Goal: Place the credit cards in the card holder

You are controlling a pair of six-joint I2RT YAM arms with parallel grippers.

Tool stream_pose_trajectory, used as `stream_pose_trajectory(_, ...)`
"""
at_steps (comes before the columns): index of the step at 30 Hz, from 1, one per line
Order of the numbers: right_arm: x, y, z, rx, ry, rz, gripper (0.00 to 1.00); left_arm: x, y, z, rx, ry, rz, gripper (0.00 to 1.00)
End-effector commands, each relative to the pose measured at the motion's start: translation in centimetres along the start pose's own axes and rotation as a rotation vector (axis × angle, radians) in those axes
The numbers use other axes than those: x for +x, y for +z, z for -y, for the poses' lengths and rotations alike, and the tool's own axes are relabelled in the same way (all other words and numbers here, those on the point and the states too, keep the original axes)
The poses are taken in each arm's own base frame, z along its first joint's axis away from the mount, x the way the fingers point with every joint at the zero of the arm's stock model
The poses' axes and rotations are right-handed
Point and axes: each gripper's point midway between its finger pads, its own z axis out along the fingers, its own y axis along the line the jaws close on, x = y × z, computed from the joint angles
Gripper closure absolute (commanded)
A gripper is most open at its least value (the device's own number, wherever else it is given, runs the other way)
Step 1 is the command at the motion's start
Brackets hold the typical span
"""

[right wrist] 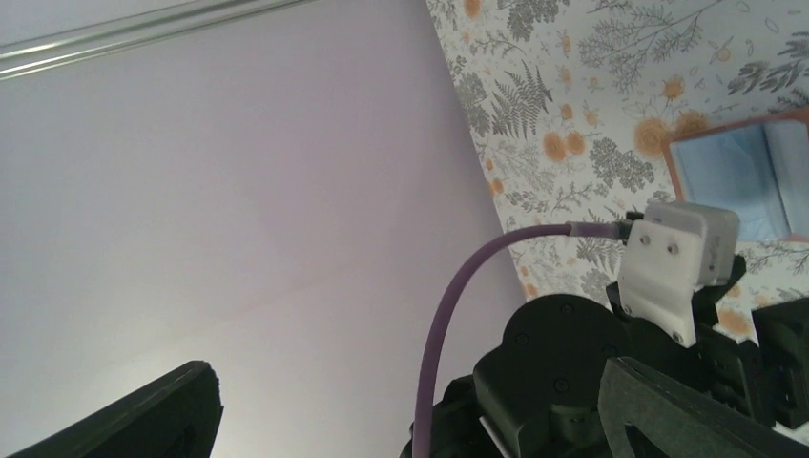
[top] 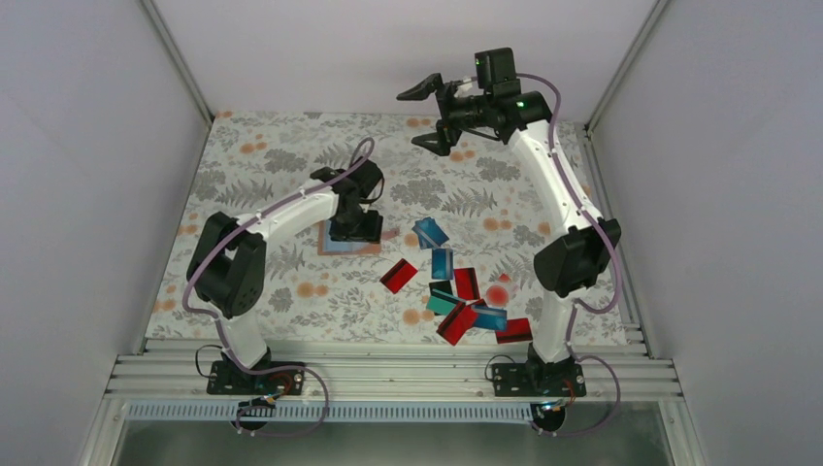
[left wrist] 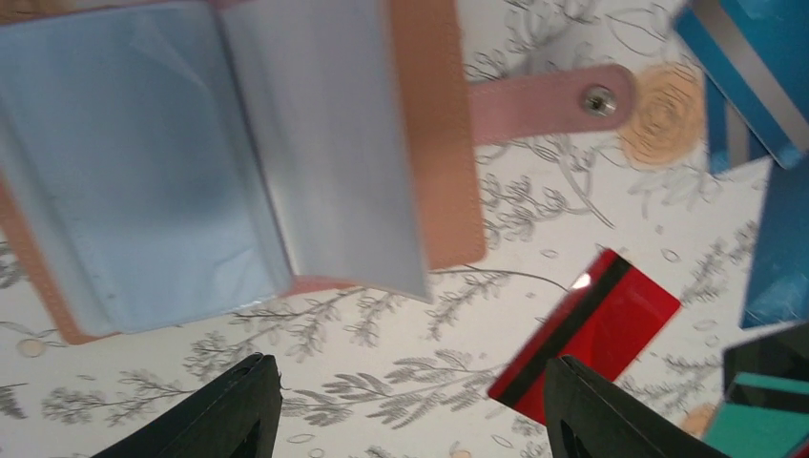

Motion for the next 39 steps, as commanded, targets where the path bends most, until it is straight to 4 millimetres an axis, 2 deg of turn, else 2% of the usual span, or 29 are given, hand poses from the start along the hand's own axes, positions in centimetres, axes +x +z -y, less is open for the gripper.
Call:
stream_pose_trajectory(1, 1.7, -2.1, -2.4, -0.05, 0.026, -0.002, 0.0, -1.0, -0.2, -3.2, -0.075, -0.052, 0.045, 0.31)
stream_pose_trajectory(6, 2.3, -3.0, -3.2, -0.077, 0.006, 0.024, 0.0, -1.0, 1.7, -5.7, -0.074, -0.093, 0.025, 0.31)
stream_pose_trajectory(10, 2.7, -2.8, -1.4, -0.047, 0.035, 0.015, 0.0, -1.4, 2.4, -7.4, -0.079, -0.14, 0.032, 0.31)
stream_pose_trajectory(12, 3.0, -2.6, -0.9, -0.046, 0.063, -0.018, 0.0, -1.9, 2.1, -7.5, -0.063, -0.149, 0.05, 0.31)
stream_pose_trajectory(15, 3.0, -3.2, -2.1, -0.063, 0.041, 0.011, 0.0, -2.1, 2.1, -7.3, -0.039, -0.152, 0.055, 0.31)
stream_pose_trajectory(19, 3.0, -3.2, -1.3, -0.072, 0.063, 0.016, 0.0, -1.3, 3.2, -8.0, -0.055, -0.151, 0.035, 0.31)
stream_pose_trajectory(25, 3.0, -3.1, -0.7, -0.067, 0.074, 0.009, 0.0, -1.7, 4.0, -9.1, -0.086, -0.154, 0.038, 0.3)
stream_pose_trajectory(39, 2.5, -3.3, -0.6, -0.05, 0.077, 0.021, 0.0, -2.4, 5.4, -8.0, -0.037, -0.151, 0.024, 0.31)
